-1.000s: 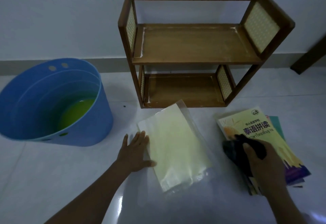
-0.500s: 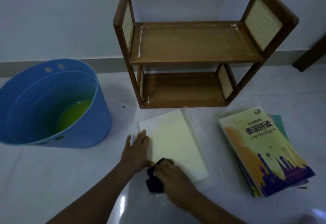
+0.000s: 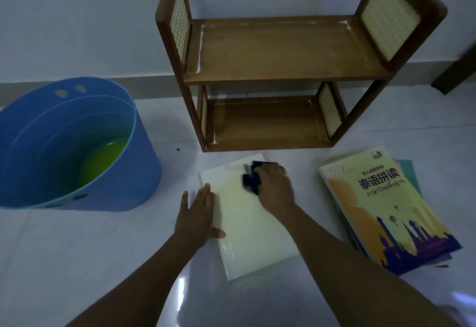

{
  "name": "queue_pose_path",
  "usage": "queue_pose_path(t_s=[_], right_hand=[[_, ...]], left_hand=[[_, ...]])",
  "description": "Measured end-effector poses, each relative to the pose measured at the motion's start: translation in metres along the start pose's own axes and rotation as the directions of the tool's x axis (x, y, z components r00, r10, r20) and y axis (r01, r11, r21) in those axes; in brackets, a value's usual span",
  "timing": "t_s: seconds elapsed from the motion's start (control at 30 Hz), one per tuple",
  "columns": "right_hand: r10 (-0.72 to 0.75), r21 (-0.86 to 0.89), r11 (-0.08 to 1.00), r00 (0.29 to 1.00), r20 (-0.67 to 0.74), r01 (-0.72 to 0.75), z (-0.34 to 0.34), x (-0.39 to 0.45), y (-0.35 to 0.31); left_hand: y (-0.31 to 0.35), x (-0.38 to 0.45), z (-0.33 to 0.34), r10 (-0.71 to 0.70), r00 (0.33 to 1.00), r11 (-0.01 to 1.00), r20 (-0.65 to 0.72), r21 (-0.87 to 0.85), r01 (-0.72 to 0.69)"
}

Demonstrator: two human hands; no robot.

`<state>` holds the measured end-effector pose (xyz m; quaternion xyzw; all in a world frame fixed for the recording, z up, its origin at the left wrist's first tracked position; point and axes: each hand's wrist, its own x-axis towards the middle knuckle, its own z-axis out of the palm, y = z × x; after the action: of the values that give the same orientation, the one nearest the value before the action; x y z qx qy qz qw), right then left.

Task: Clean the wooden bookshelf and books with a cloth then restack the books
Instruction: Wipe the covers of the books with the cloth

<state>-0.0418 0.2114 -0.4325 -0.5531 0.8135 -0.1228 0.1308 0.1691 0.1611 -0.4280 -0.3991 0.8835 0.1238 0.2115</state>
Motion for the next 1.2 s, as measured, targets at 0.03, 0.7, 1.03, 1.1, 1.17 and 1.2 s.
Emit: queue_pose_path(t_s=[0.03, 0.7, 1.03, 1.1, 1.17, 1.2], right_hand=[[0.086, -0.030, 0.996, 0.995, -0.042, -0.087, -0.001, -0.008, 0.009], [0.287, -0.211, 0.940, 0.956, 0.055, -0.269, -0.025, -0.131, 0.012], [0.444, 0.241, 0.712, 0.688, 0.574, -0.660, -0.034, -0.085, 0.030], [0.401, 0.368, 0.607, 0.672, 0.623, -0.704, -0.041, -0.083, 0.035], [0.367, 0.518, 0.403, 0.652, 0.664, -0.754, -0.045, -0.082, 0.040], [0.349, 0.575, 0.322, 0.659, 0.667, -0.752, -0.049, -0.081, 0.041]], left_hand=[[0.001, 0.001, -0.001, -0.006, 1.000, 1.000, 0.003, -0.002, 0.006], [0.059, -0.064, 0.033, -0.406, 0.776, -0.168, 0.483, -0.874, 0.456], [0.041, -0.055, 0.004, -0.275, 0.795, -0.181, 0.540, -0.841, 0.509], [0.034, -0.063, -0.001, -0.241, 0.850, -0.144, 0.467, -0.884, 0.445], [0.024, -0.072, -0.005, -0.192, 0.914, -0.071, 0.356, -0.934, 0.349], [0.018, -0.077, -0.003, -0.182, 0.938, 0.001, 0.296, -0.954, 0.301]])
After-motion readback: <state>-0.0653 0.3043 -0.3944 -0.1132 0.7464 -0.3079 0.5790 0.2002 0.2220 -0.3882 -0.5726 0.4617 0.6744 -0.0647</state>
